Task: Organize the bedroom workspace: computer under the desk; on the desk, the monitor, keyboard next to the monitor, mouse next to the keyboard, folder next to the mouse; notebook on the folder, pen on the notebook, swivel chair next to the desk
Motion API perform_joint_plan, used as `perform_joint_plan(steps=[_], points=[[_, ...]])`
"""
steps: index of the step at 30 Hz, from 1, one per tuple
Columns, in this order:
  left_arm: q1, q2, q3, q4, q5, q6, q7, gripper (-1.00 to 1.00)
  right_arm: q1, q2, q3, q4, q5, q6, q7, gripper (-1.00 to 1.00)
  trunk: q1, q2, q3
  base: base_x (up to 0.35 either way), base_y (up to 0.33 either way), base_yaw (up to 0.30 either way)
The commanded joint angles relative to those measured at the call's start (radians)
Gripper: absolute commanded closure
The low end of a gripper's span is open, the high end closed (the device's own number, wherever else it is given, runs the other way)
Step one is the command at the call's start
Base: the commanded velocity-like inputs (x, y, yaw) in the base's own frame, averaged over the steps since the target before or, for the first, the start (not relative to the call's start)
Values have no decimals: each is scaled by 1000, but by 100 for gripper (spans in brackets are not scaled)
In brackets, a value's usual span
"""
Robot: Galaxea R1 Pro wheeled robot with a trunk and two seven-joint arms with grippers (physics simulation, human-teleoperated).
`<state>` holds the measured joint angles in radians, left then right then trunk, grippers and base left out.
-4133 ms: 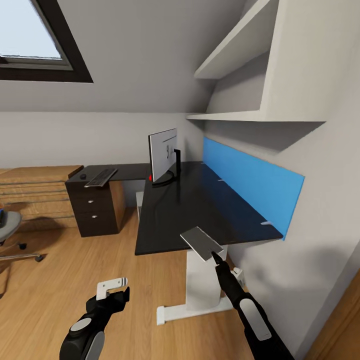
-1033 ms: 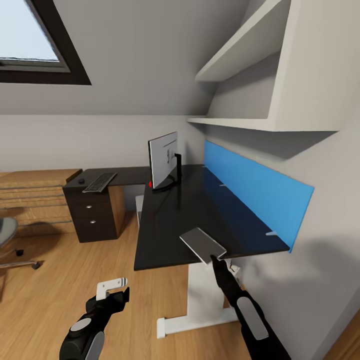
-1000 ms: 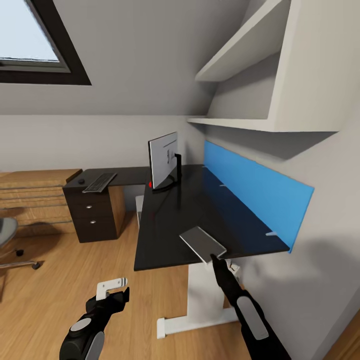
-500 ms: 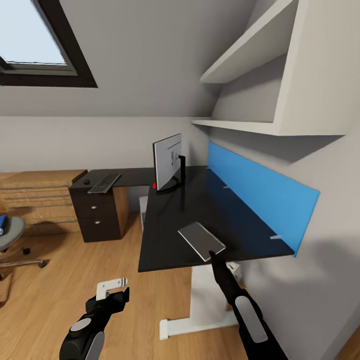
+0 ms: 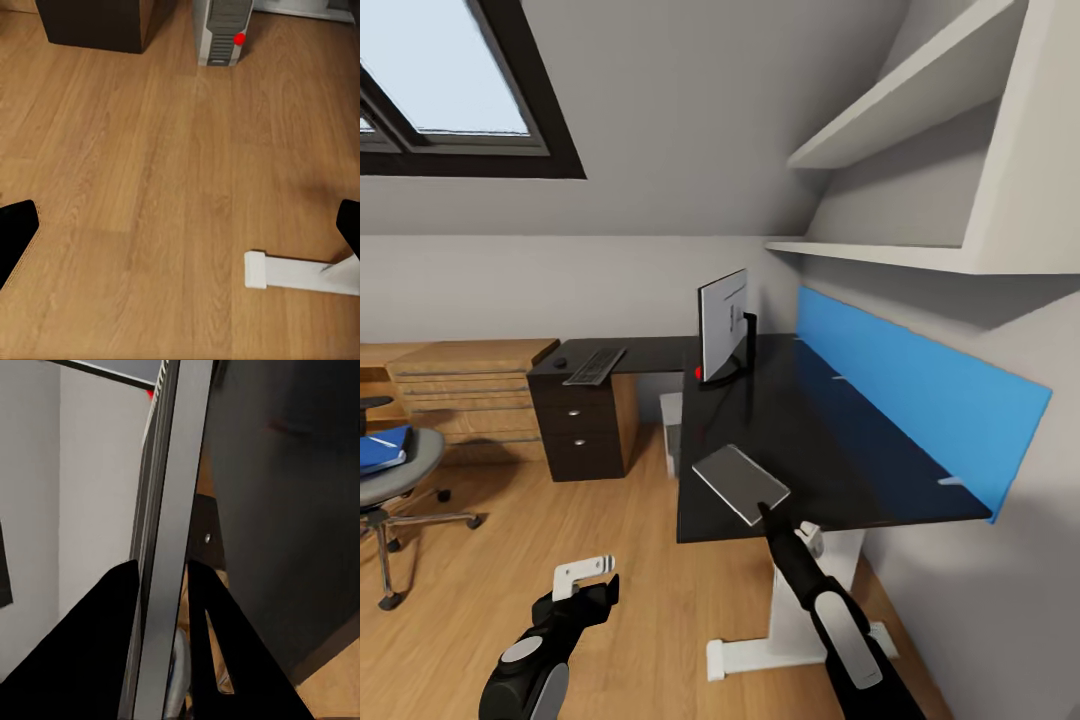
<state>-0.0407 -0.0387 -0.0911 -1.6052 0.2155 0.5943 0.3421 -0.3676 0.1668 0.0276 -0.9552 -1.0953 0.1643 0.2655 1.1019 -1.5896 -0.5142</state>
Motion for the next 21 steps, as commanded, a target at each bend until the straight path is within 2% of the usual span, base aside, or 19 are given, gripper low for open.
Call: perform_joint_plan(steps=[1,3,21], points=[[-1,0,-1,-1,11,2,9,-100,-1,0,0,0,-12,7,3,100,0,-1,-1,0,304,3],[-1,0,-1,-1,11,2,9,-100,-1,-1,1,0,-12,7,3,100,0,-1,-1,0,306,2],[-1,1,-1,-1,12,2,9,-100,-1,1,4,2,-14,6,4,100,-69,125,55,0,312,0]])
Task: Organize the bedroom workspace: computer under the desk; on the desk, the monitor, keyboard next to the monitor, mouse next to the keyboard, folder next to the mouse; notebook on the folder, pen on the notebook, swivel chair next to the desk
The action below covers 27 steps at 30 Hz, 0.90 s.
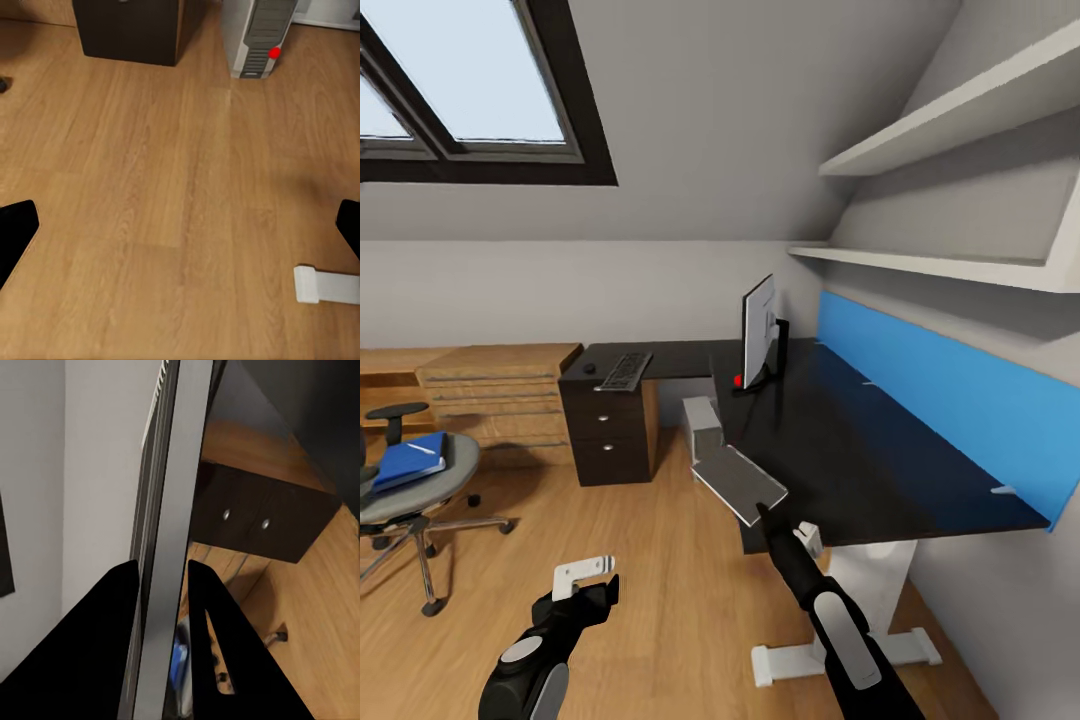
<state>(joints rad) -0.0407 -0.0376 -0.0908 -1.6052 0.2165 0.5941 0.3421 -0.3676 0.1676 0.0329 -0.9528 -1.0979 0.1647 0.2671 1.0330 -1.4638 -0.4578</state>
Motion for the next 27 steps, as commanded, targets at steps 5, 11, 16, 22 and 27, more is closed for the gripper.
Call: perform_joint_plan(steps=[5,11,16,22,27], points=[[-1,1,-1,-1,11,3,9,-100,-1,1,-1,0,-11,7,3,100,-19,35,15,0,316,0],[-1,1,-1,-1,9,3,9,-100,-1,1,-1,0,-11,7,3,100,-42,77,33,0,316,0],[-1,1,-1,-1,9,3,9,-100,-1,0,-1,0,-11,7,3,100,-61,112,49,1,316,0],[-1,1,-1,-1,9,3,9,-100,-1,0,-1,0,-11,6,3,100,-61,112,49,84,317,0],[-1,1,-1,-1,9,2,9,-100,-1,0,-1,0,-11,6,3,100,-61,112,49,181,300,0]])
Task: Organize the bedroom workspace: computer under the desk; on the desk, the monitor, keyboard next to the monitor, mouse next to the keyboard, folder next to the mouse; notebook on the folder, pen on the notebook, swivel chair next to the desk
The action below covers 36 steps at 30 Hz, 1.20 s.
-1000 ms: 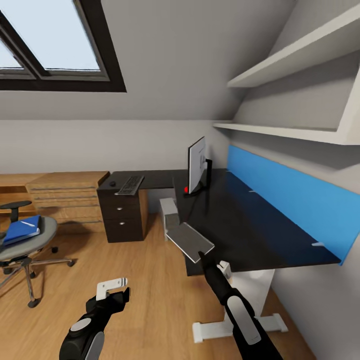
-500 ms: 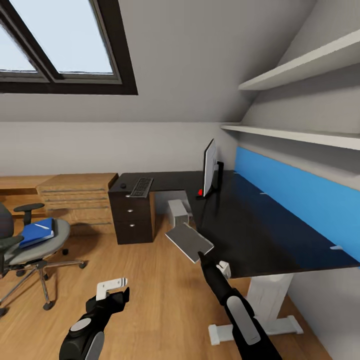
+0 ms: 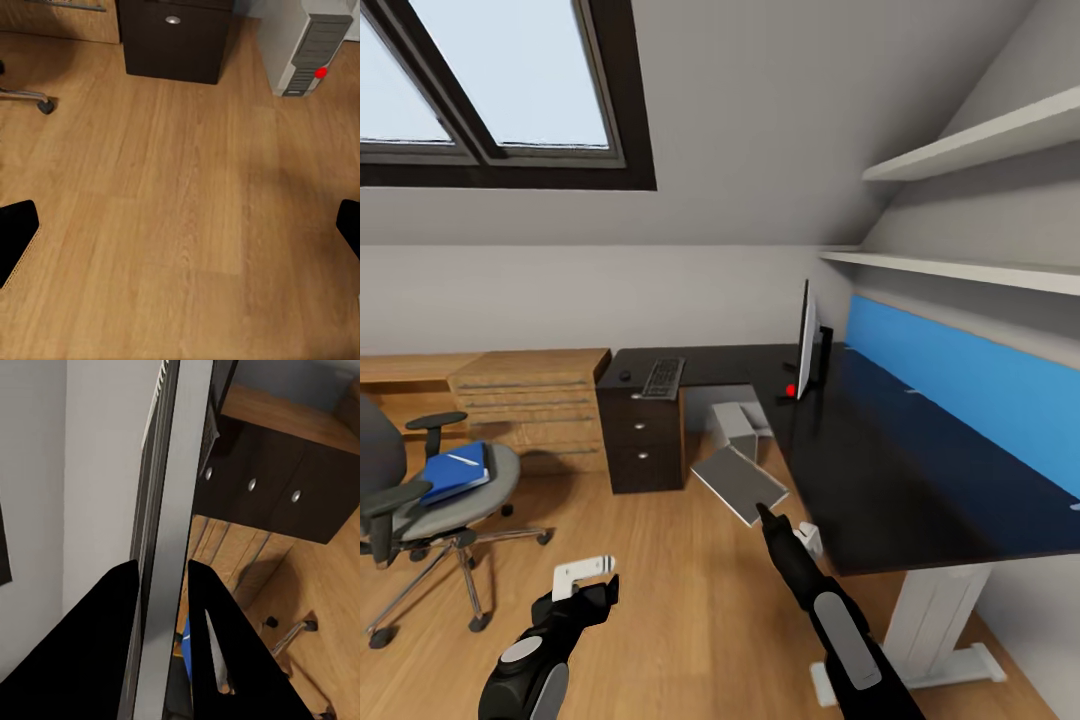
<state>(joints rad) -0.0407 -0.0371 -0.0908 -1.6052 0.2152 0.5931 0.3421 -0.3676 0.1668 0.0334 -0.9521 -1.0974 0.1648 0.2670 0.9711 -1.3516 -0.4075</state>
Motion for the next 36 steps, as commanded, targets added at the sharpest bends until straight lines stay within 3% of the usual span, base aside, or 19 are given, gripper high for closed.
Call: perform_joint_plan(steps=[1,28,36], points=[[-1,0,-1,-1,10,2,9,-100,-1,0,-1,0,-12,6,3,100,0,-1,-1,222,275,0],[-1,0,-1,-1,10,3,8,-100,-1,0,-1,2,-12,5,2,100,0,-1,-1,285,216,1],[-1,0,-1,0,9,4,8,-100,-1,2,-1,4,-12,3,1,100,0,-1,-1,302,177,131]])
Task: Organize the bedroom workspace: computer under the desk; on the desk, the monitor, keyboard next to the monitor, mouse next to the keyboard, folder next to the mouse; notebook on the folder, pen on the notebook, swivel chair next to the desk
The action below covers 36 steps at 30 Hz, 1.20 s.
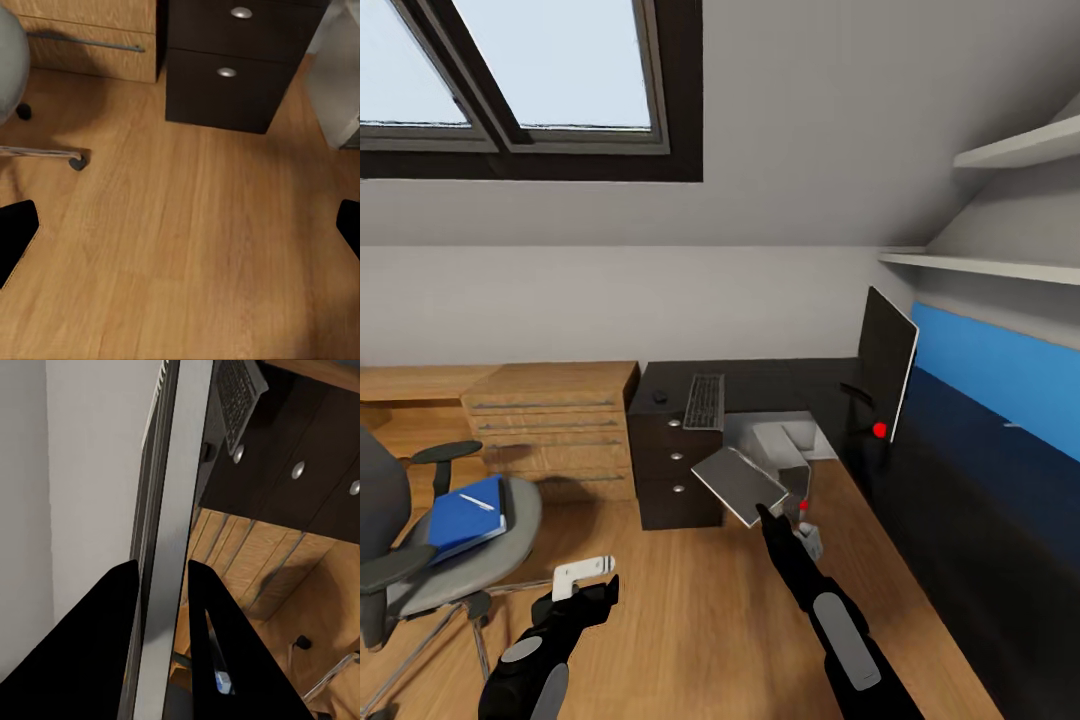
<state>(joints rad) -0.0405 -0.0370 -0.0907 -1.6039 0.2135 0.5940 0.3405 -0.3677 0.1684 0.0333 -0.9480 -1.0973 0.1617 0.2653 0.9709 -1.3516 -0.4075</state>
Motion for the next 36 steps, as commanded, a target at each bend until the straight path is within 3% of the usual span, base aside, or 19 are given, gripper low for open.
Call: perform_joint_plan(steps=[1,28,36], points=[[-1,0,-1,-1,10,3,9,-100,0,0,-1,-1,-12,6,3,100,1,-1,-1,313,112,179],[-1,0,-1,4,10,3,9,-100,0,-5,-6,-5,-11,6,7,100,1,-1,-1,317,84,24],[-1,0,-3,4,12,3,9,-100,0,-5,-8,-3,-7,4,56,100,1,-1,-1,318,57,0]])
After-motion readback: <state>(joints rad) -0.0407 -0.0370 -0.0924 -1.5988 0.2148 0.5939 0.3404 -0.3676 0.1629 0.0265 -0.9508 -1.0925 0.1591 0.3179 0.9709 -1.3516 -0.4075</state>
